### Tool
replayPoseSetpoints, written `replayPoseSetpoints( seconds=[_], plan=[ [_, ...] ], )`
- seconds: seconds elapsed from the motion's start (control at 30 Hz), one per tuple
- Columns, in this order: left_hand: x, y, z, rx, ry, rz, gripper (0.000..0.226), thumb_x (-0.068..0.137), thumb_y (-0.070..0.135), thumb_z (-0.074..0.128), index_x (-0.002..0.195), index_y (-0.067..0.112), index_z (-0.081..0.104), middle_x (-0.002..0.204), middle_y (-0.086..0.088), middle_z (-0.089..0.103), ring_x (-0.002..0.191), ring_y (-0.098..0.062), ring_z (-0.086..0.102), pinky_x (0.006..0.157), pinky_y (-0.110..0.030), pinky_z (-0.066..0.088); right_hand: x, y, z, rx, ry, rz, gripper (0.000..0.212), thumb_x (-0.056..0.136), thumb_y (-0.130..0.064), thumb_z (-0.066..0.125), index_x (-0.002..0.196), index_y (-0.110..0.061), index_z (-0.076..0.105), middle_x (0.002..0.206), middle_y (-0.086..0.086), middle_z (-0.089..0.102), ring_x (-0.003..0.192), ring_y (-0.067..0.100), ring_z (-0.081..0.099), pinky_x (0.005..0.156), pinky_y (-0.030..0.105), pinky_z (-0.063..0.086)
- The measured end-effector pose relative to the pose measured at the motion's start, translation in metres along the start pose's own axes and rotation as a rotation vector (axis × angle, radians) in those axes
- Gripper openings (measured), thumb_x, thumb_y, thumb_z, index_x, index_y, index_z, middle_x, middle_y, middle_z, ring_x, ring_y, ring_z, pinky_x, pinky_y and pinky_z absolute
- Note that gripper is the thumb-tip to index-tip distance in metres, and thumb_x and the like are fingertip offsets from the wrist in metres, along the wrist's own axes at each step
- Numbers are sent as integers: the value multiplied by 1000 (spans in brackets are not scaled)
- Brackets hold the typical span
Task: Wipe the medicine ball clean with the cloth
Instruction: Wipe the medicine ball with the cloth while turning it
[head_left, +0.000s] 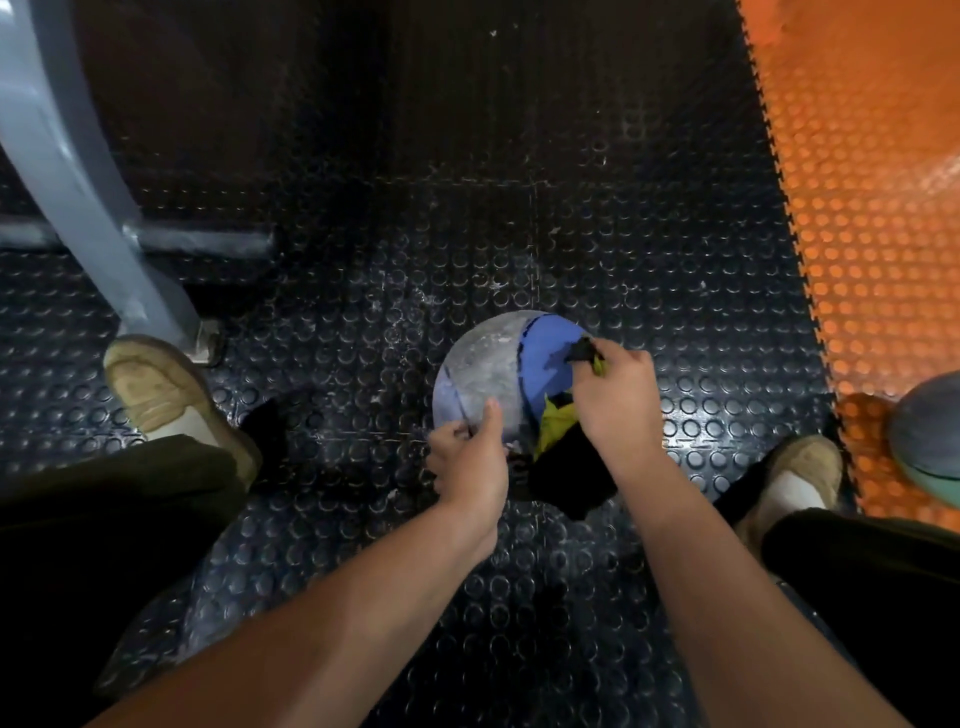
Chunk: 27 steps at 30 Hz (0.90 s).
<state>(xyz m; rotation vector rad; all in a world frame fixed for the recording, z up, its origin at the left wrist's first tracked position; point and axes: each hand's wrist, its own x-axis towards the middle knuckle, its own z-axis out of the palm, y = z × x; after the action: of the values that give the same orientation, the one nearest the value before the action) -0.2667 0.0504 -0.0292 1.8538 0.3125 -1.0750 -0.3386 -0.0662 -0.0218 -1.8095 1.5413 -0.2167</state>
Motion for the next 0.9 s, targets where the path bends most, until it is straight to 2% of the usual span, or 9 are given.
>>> replayPoseSetpoints(
  seconds=[0.13,0.2,0.33,0.4,0.47,0.53,0.63,0.73,0.9],
  plan=[
    [30,2,-14,-3,180,10,42,94,43,57,109,5,52,117,-22,53,105,-35,54,86,-40,47,20,14,-10,123,-26,114,50,85,-41,50,132,-26,52,121,14,57,87,27,58,75,33,43],
    [51,12,-20,3,137,-17,36,97,46,52,92,10,53,93,-18,55,83,-29,57,70,-35,45,29,22,-16,139,-44,150,56,78,-45,51,131,-26,53,119,14,59,87,23,56,77,33,41],
    [87,36,-5,56,-40,-53,56,99,52,41,141,13,41,143,-10,45,128,-26,44,100,-40,36,31,36,-27,248,-4,163,44,91,-29,57,134,-21,50,127,-1,49,110,14,48,88,25,35],
    [95,59,13,132,-129,90,56,100,50,40,143,14,37,137,-3,46,127,-20,41,96,-35,31,28,46,-28,363,7,147,43,88,-31,60,129,-22,54,124,0,53,110,17,52,87,29,41],
    [99,86,34,287,-217,288,46,99,51,43,131,19,45,127,2,47,123,-18,44,95,-32,32,25,53,-26,449,6,164,42,82,-36,59,123,-24,57,119,5,58,101,17,58,86,34,48],
    [103,104,55,496,-359,451,46,93,60,45,125,27,51,136,3,49,127,-19,45,105,-36,34,26,58,-22,519,45,185,30,89,-26,59,119,-22,59,104,2,62,78,2,58,71,20,48],
    [103,104,71,776,-621,462,53,90,64,48,134,36,50,146,2,45,131,-19,43,109,-38,32,29,58,-13,506,172,191,22,93,-21,54,114,-21,61,85,-10,56,57,-8,49,54,14,39],
    [104,94,65,767,-611,478,44,90,61,51,128,40,53,139,5,50,123,-17,47,105,-37,36,27,47,-3,477,275,226,15,89,-26,54,101,-26,62,82,-8,57,63,3,49,58,25,37],
    [95,64,33,617,-422,544,47,92,58,51,135,39,48,143,4,42,129,-16,42,107,-36,34,28,32,4,433,449,222,13,85,-36,59,95,-33,51,101,-9,55,87,9,52,71,26,37]
  ],
)
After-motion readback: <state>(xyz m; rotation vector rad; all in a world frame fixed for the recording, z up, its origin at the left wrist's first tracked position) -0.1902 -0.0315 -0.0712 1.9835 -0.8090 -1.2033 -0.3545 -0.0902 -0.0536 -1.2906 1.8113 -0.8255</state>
